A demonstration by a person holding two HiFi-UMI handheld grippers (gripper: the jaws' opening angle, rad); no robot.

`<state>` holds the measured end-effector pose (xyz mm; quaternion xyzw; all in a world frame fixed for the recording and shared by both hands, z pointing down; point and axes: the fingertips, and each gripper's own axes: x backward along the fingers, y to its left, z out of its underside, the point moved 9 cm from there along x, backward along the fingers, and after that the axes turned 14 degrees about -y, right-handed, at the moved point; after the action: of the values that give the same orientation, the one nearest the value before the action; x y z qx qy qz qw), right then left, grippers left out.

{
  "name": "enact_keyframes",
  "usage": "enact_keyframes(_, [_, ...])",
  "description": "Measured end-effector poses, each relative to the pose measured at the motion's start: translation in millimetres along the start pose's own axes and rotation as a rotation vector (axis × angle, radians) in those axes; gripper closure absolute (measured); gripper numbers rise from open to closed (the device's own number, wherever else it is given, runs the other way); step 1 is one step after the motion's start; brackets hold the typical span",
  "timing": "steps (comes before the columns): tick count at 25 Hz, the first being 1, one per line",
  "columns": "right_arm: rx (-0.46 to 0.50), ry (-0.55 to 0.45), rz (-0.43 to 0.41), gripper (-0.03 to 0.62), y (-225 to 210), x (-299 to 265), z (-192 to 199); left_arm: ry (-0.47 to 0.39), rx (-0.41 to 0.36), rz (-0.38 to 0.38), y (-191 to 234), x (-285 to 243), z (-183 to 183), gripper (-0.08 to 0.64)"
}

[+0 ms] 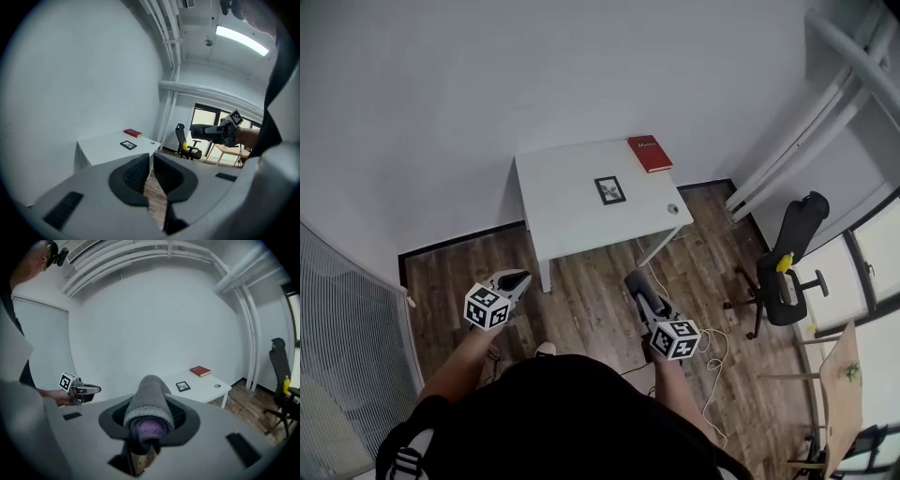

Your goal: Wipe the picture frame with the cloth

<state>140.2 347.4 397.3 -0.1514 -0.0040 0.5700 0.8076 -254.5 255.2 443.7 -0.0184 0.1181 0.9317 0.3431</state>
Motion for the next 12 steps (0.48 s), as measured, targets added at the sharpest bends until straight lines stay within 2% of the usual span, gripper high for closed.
enact_keyframes(4, [0.005, -0.001, 0.031, 0.483, 2.4, -10.5, -4.8, -0.001, -0.005, 0.027, 23.0, -18.5, -13.2, 0.526])
enact_keyframes(12, [0.011, -0.037, 0.157, 0.483, -8.4, -16.2, -19.5, -0.009, -0.046, 0.162, 39.7, -74.2, -34.9, 0.526])
